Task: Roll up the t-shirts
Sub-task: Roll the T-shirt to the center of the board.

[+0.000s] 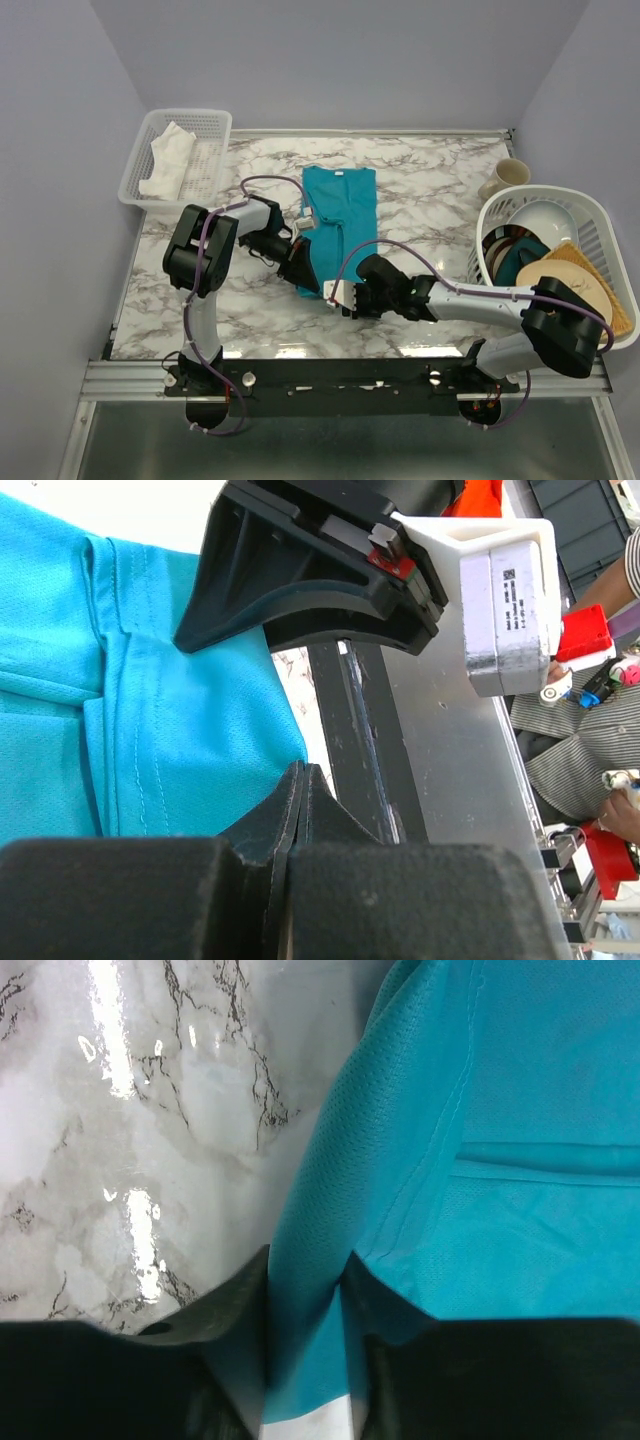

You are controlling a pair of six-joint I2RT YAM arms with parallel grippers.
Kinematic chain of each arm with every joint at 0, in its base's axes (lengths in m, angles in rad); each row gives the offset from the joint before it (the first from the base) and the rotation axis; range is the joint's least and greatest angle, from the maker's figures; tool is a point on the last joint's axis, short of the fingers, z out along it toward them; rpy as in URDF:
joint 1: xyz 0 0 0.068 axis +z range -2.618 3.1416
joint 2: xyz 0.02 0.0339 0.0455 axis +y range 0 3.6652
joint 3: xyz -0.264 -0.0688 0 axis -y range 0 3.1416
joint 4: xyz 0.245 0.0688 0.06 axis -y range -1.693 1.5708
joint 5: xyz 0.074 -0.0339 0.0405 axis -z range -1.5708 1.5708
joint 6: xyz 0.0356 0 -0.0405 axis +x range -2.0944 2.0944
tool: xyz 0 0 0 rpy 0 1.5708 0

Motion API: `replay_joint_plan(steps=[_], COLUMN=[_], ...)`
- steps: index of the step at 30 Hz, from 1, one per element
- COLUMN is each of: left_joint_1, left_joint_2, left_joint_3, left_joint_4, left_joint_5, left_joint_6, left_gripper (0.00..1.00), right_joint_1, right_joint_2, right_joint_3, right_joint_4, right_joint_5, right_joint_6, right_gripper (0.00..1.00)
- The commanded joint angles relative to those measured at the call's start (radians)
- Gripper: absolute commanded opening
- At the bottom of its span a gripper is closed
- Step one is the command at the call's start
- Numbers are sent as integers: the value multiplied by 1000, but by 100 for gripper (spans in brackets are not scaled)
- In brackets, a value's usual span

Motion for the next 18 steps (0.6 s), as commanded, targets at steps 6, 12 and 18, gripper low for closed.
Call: replay_joint_plan(steps=[6,12,18], left_joint_1=[23,34,39], left_joint_2=[-98,-510,-627], left_joint_3=[-60,-308,-273], left_joint_4=[-146,806,779], left_joint_5=[-57,-632,-732], left_joint_6=[46,-702,-581], left_gripper=[16,40,56], right_joint_1=[3,-13,-23], right_joint_2=[12,20,43], right_joint_3=[46,77,104], right_joint_4=[-89,-148,-163], right_joint_5=[-62,-141,-177], right_joint_6=[-19,-71,-77], right_gripper=[19,13,13])
